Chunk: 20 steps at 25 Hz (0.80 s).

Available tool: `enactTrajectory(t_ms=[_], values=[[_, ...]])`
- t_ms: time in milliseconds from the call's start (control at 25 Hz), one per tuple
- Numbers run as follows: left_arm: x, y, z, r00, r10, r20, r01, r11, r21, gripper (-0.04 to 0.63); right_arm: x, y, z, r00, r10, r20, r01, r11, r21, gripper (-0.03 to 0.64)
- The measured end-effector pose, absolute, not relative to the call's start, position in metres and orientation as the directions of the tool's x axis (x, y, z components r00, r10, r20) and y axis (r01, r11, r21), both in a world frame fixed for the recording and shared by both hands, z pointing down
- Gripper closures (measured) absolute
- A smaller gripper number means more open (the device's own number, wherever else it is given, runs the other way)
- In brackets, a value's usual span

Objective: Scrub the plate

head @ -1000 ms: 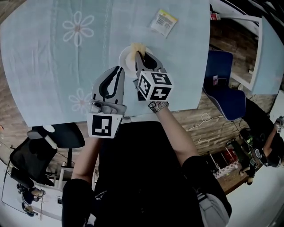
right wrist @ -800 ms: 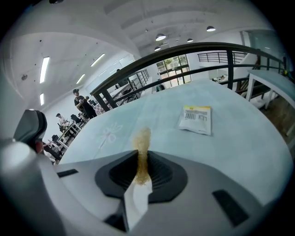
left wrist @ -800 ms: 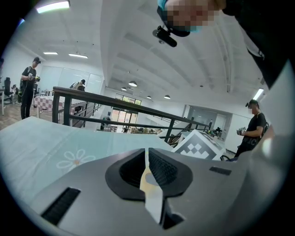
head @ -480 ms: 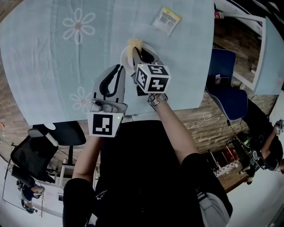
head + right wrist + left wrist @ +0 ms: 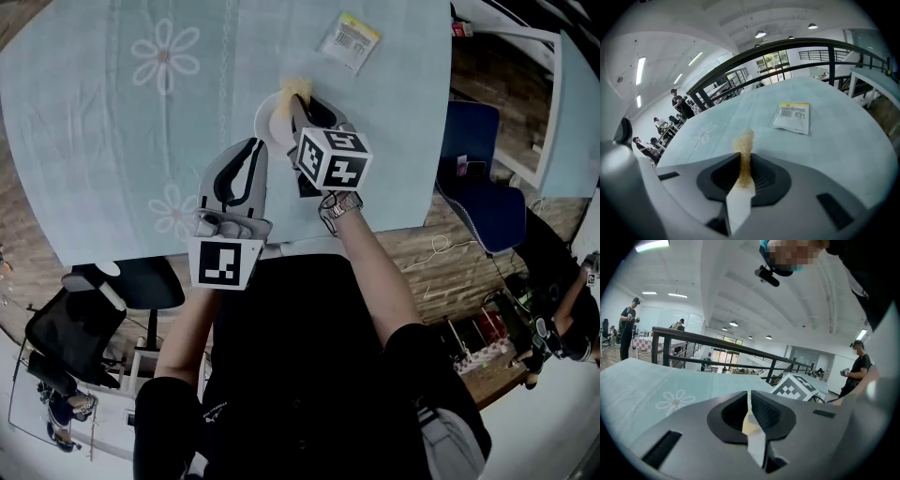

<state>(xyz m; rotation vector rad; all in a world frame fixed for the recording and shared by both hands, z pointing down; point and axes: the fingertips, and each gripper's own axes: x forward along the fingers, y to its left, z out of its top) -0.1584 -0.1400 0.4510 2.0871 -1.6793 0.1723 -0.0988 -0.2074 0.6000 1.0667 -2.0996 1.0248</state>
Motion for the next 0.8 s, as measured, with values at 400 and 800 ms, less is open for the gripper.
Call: enactTrajectory(t_ms=[400, 800], values=[[-0.156, -0.139, 0.452, 0.256, -0.892, 0.373, -0.951, -0.164, 0.262, 0.562, -0.074, -0.218, 0.600, -0.486, -0.442, 0.754, -0.867, 0.351, -0.353, 0.557], [-0.146, -0.135, 0.449, 0.280, -0.887, 0.368, -0.947, -0.193, 0.255, 0.562, -0.049, -0.222, 0.597, -0.445, -0.480, 0.756, -0.893, 0.298, -0.337, 0.557]])
